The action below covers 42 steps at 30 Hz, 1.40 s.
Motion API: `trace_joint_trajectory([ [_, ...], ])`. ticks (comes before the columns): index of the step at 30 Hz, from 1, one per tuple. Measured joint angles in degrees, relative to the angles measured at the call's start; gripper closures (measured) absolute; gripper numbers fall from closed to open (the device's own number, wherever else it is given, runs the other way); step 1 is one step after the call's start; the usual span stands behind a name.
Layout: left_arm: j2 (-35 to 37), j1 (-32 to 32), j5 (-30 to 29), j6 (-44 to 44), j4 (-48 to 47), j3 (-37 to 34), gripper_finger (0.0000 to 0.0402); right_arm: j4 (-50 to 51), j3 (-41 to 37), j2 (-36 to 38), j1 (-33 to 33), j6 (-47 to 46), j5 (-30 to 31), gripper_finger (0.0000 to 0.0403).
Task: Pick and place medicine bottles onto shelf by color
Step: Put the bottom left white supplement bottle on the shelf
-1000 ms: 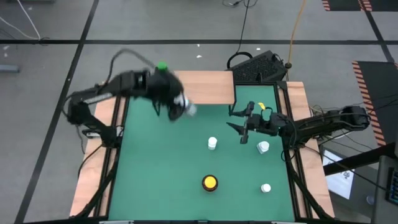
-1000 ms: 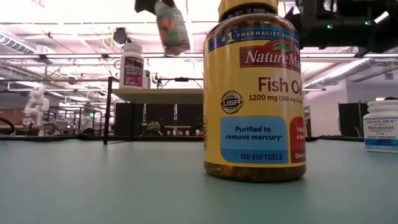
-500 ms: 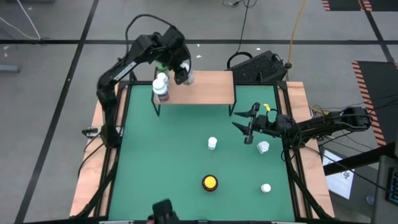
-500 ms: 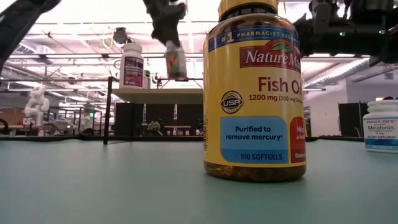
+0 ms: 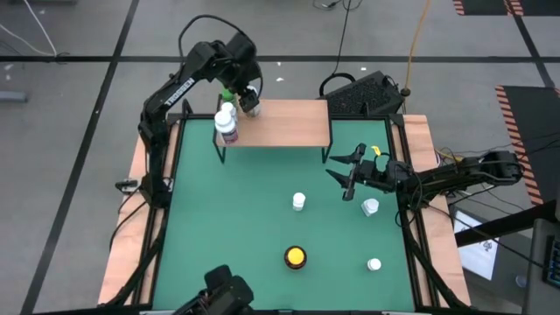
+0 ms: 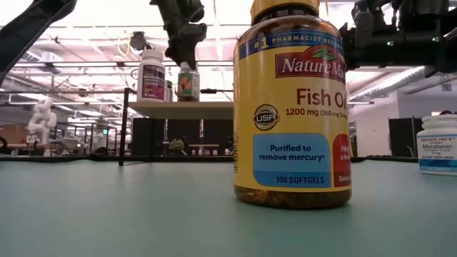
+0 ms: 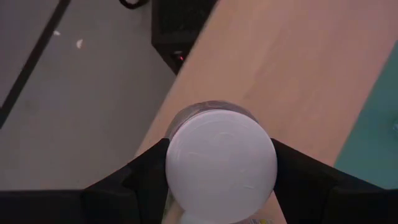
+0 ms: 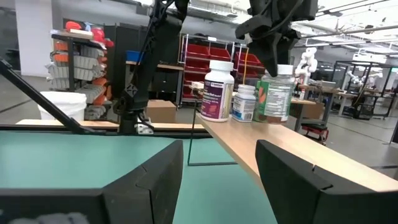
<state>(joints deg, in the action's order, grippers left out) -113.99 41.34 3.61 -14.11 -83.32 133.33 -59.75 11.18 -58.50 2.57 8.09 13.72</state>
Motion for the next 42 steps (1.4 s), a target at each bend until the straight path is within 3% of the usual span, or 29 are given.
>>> trace_joint_trajectory([
  [9,0.0,-0.3,0.0,0.3,1.4,-4.2,0.0163,0.0,0.0,0.0,0.0,-0.3,0.0,0.0204],
  [16,0.0,-0.2,0.0,0.2,3.6,-4.3,0.0144,0.0,0.0,0.0,0.0,-0.4,0.0,0.0204],
  [26,0.0,0.1,0.0,-1.4,3.9,-4.3,0.0146,0.0,0.0,0.0,0.0,-0.4,0.0,0.0204],
  [42,0.8,-0.2,-1.1,1.5,6.3,-4.4,0.0058,-0.4,0.0,0.0,0.0,-0.4,-0.2,0.0204],
])
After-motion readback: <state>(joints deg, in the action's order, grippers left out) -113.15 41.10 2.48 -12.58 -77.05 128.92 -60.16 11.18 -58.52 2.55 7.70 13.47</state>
